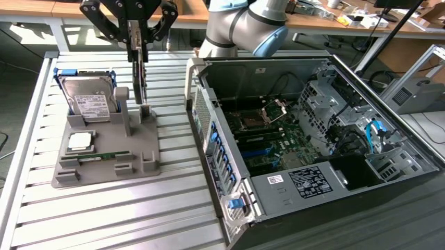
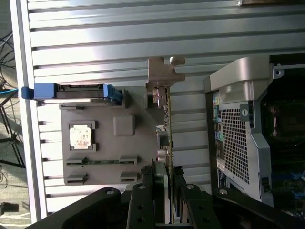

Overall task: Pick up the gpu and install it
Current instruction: 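Pick up the gpu and move the gpu toward the slot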

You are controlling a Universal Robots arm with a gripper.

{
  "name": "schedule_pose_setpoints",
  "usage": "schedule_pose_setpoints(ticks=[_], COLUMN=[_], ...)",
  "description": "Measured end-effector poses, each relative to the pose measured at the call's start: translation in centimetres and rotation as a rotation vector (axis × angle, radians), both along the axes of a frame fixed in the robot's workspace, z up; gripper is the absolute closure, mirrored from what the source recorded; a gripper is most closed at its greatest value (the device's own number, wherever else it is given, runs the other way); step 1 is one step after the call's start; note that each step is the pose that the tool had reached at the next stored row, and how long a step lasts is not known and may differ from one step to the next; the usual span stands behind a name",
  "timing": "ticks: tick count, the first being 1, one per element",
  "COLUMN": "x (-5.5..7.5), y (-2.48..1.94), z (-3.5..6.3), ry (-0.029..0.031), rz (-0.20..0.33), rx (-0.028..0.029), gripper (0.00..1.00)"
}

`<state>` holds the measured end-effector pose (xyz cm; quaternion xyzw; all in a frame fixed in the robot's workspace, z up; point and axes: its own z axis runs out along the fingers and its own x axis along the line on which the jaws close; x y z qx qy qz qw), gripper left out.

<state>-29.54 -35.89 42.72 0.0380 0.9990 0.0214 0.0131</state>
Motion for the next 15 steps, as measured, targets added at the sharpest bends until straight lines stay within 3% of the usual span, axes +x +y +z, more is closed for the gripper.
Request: schedule_pose_setpoints(ticks=[7, 15], x=[0.00, 0.07], y=[-0.06, -0.54], z=[0.02, 0.01], ry=[0.0003, 0.0001], rz=[0.000, 0.000], rx=[-0.0002, -0.0011], gripper=[0.73, 0.73])
